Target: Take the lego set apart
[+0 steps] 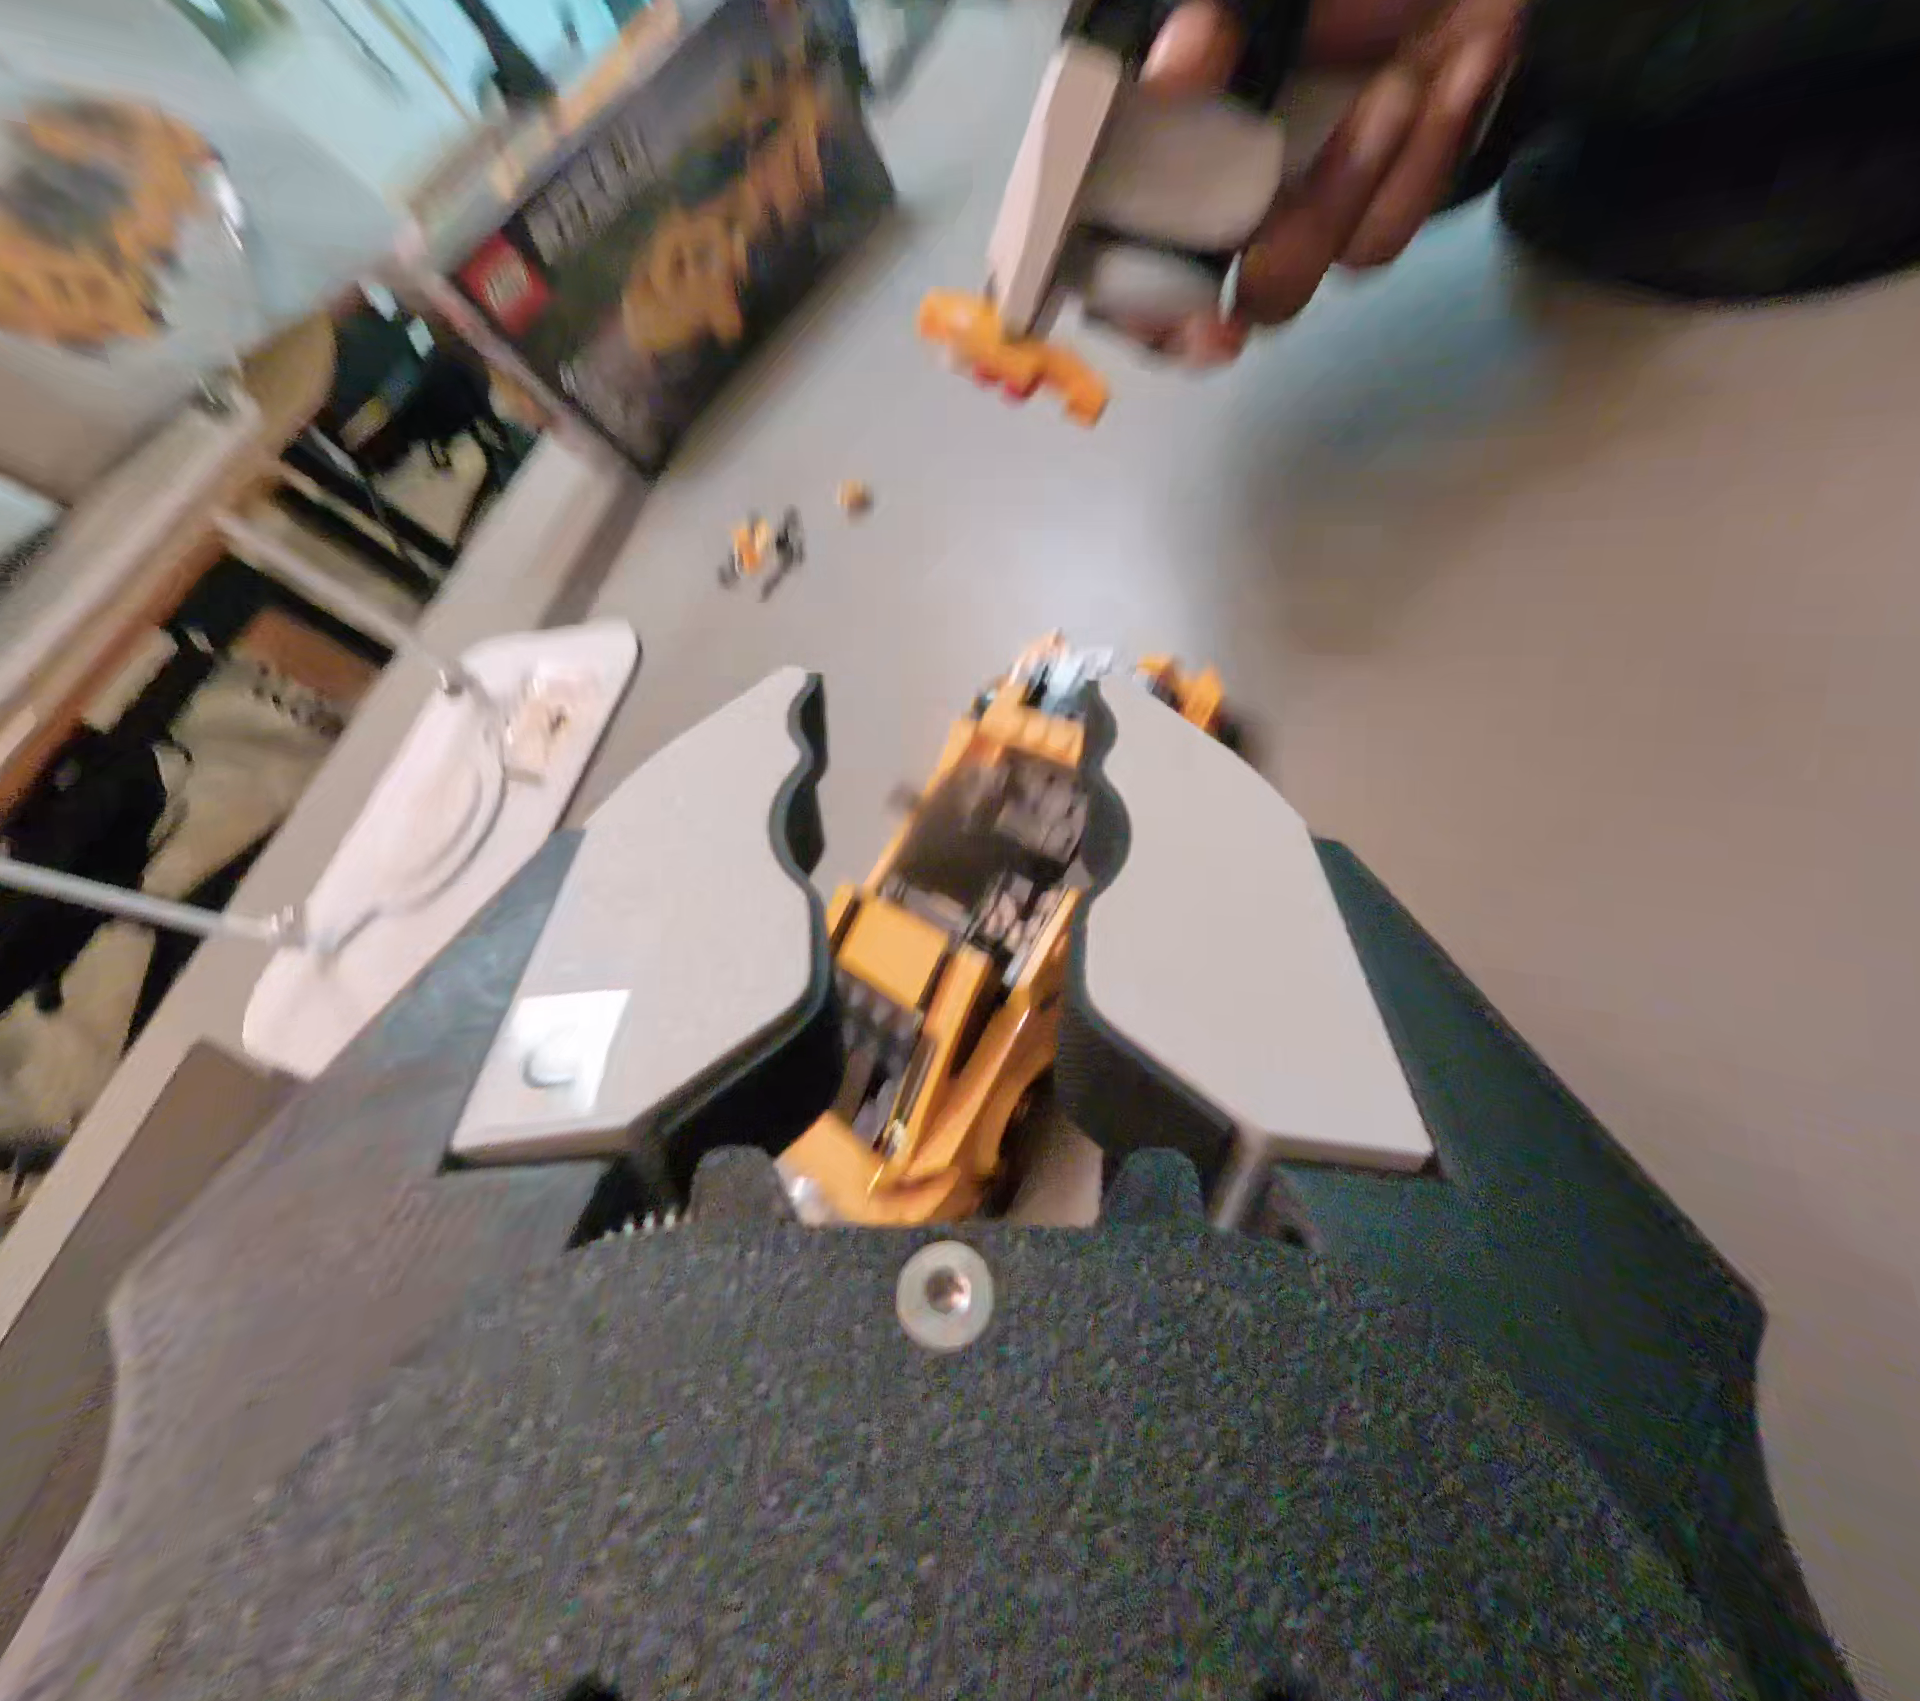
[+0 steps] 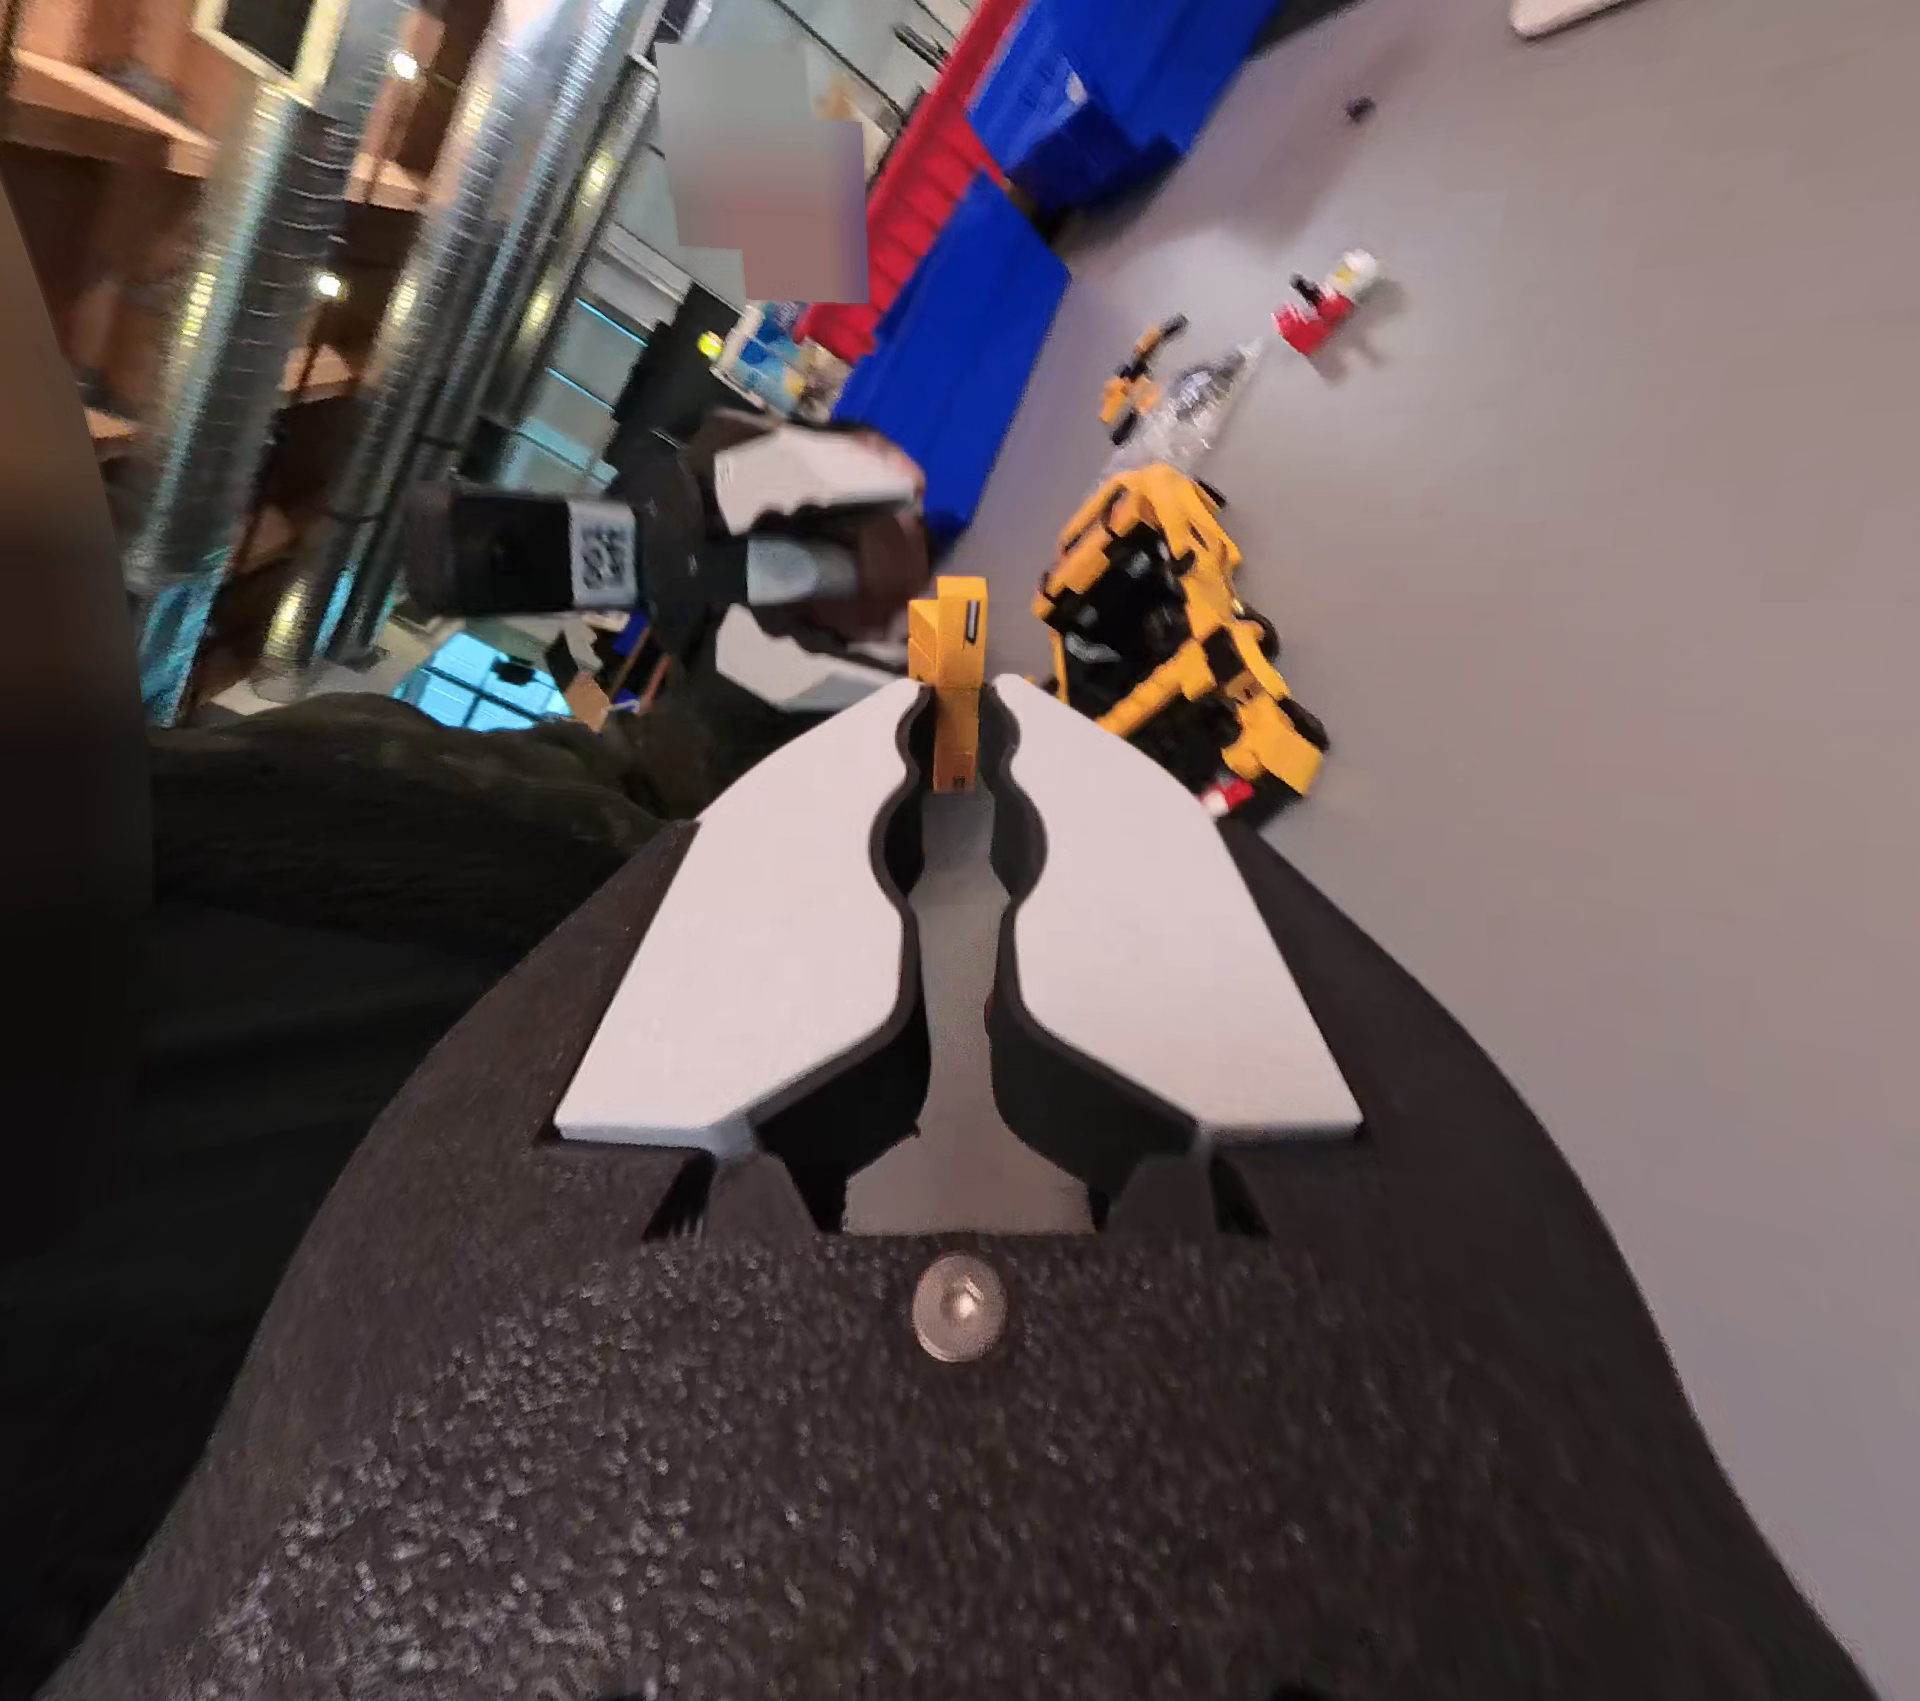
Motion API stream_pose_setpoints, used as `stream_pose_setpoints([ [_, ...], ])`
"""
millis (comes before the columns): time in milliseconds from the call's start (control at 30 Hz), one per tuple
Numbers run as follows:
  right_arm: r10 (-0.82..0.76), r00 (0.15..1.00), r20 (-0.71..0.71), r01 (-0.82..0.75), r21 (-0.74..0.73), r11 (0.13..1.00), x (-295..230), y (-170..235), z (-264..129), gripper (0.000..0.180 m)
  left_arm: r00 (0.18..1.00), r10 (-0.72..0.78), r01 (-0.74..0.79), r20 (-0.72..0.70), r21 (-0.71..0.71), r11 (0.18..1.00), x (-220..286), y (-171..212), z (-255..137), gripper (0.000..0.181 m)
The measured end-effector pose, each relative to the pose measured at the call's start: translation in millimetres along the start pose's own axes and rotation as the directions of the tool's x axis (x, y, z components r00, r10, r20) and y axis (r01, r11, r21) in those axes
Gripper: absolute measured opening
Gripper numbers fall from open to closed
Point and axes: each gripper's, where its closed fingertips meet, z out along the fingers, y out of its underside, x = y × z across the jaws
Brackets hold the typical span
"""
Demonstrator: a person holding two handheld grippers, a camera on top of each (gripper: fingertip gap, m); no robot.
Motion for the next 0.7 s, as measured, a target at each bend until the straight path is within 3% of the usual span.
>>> stream_pose_setpoints([
  [200,0.11,0.984,-0.14,-0.129,-0.135,0.982,33.1,28.0,2.6,0.008,0.958,-0.185,0.103,-0.22,-0.339,0.935,-18.0,77.1,0.6,0.092],
  [333,0.157,0.971,-0.182,-0.191,-0.191,0.963,41.3,39.1,6.0,0.008,0.909,-0.243,0.098,-0.339,-0.392,0.915,-7.6,104.6,9.7,0.11],
  [433,0.167,0.965,-0.204,-0.212,-0.22,0.952,44.4,43.5,8.8,0.008,0.898,-0.224,0.061,-0.38,-0.396,0.916,1.3,109.0,13.5,0.108],
  [567,0.196,0.957,-0.215,-0.245,-0.229,0.942,49.2,45.1,11.1,0.008,0.904,-0.226,0.065,-0.362,-0.407,0.911,4.5,107.7,9.8,0.089],
  [700,0.189,0.955,-0.228,-0.246,-0.257,0.935,50.6,47.2,11.8,0.008,0.874,-0.264,0.066,-0.408,-0.44,0.896,17.9,104.2,-9.1,0.088],
])
